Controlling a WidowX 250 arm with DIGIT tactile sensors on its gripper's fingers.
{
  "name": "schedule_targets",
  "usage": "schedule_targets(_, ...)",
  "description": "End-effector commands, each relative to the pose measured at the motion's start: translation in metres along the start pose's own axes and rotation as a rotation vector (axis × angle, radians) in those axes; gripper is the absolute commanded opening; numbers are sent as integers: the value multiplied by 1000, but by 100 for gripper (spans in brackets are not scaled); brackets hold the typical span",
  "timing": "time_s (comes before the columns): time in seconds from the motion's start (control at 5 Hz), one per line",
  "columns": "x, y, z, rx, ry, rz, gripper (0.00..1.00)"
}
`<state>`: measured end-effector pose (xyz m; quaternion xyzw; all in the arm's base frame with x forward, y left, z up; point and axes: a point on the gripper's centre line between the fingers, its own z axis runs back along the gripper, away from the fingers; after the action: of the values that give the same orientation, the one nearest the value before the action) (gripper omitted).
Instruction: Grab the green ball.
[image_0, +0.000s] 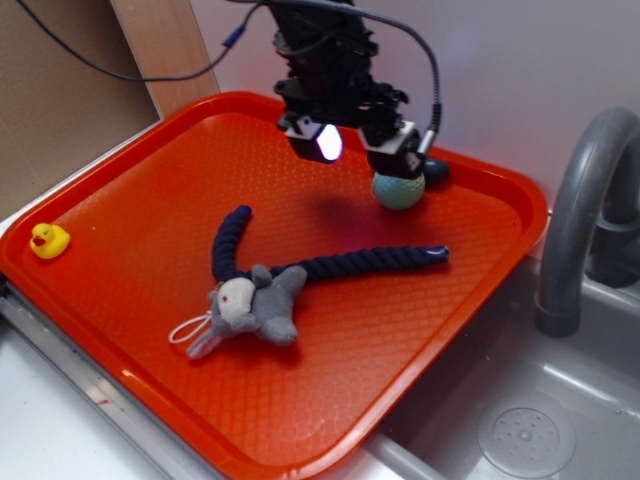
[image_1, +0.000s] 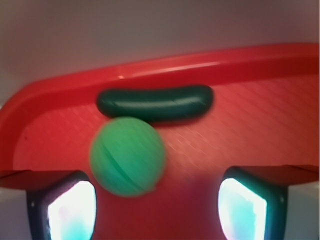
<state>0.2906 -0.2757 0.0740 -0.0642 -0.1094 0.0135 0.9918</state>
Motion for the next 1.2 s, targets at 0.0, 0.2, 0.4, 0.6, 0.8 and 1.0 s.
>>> schedule_targets(0.0, 26, -34, -2, -145, -23, -79, 100)
schedule_targets(0.2, 28, -36, -3, -104, -18, -81, 100)
schedule_targets(0.4, 26, -37, -1, -55, -18, -68, 0)
schedule_targets(0.6, 23, -31, 1, -37, 3, -93, 0)
schedule_targets(0.8, 17, -26, 2, -16, 30, -87, 0)
schedule_targets(1.0, 13, -8, 34, 17, 49, -67, 0)
